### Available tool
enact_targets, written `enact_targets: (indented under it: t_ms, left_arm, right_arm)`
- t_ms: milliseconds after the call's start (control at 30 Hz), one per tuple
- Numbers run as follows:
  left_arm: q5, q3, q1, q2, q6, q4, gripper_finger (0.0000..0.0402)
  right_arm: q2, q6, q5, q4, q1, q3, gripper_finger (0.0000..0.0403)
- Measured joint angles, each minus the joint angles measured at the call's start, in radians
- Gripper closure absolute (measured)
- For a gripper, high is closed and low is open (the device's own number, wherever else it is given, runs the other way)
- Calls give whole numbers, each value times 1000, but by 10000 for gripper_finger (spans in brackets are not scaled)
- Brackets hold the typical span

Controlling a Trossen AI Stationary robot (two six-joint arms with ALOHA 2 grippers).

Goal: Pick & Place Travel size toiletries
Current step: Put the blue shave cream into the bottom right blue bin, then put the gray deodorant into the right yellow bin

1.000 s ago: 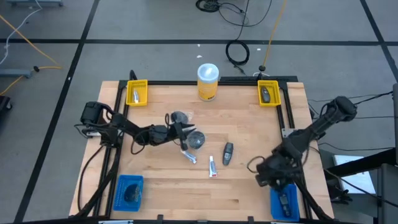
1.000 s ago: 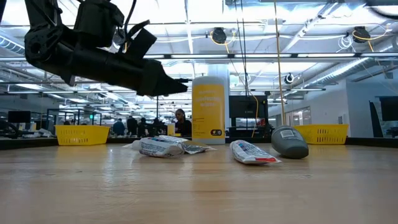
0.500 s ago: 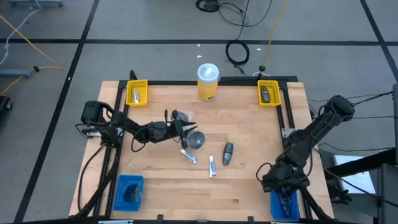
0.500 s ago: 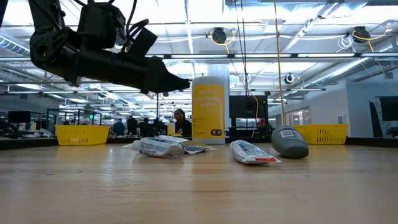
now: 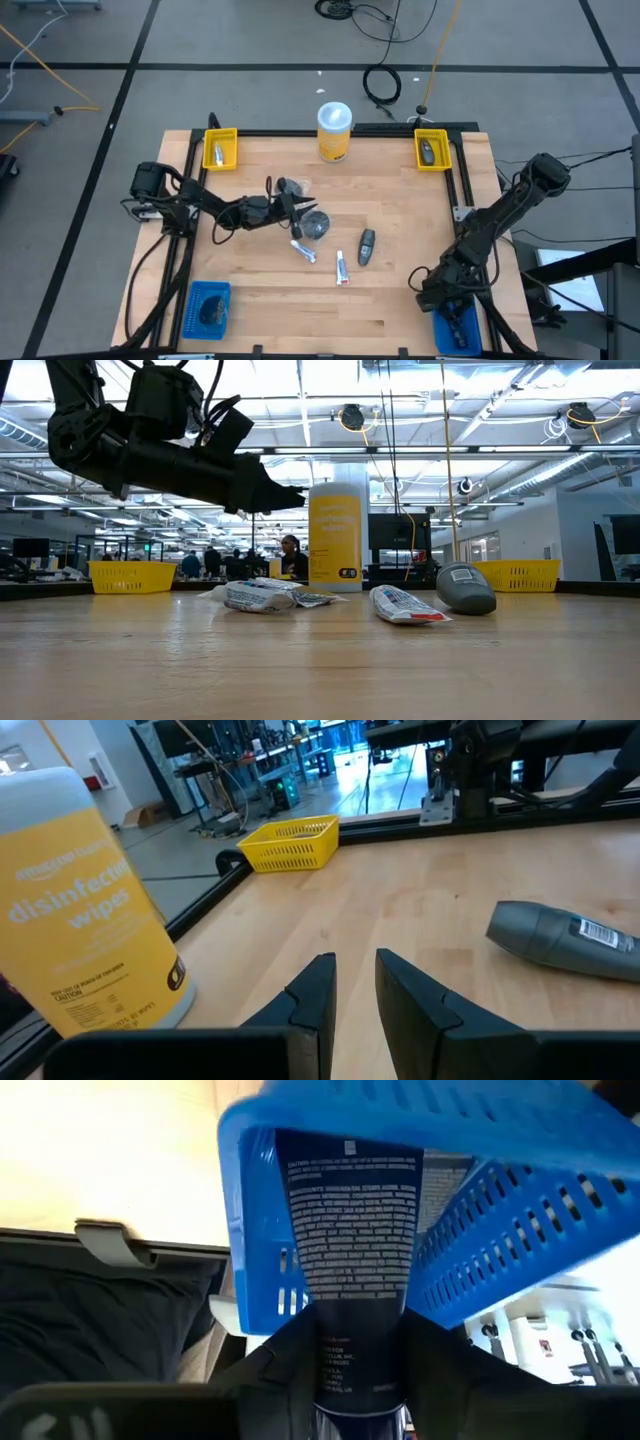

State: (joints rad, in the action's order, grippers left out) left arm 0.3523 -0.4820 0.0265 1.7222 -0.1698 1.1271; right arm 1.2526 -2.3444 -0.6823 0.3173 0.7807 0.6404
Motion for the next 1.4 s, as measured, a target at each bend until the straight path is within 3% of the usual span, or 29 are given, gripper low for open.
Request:
enact_targets:
  t_ms: [300,533,633,767,933,1067,1200,1300,1400]
  left_arm:
    - [0,0,0,0,15,-2,327]
    - [0,0,0,0,15,-2,327]
    - [0,0,0,0,14,-2,327]
    - [1,0,0,0,14,-2,327]
    - [1,0,0,0,14,-2,327]
    - [1,0,0,0,14,-2,327]
    - [1,0,0,0,15,-16,327]
    - [1,0,2,0,27,-34,327]
    - [1,0,2,0,63,-60,327]
  right_arm:
    - [-2,30,0,-39,0,-2,204]
    - [-41,-4,5,-166,-9,-2,180]
    - [-93,-14,93,-208,-19,-2,180]
    - [-167,51,305,-265,-40,-2,185]
    - [-203,348,483,-245,-111,-2,190]
    - [-173,708,617,-186,-202,-2,190]
    - [-119,1197,867,-202,-272,-2,190]
    - [-62,1427,1082,-277,-290,-2,190]
    - [-12,1563,1115,-350,-332,-2,190]
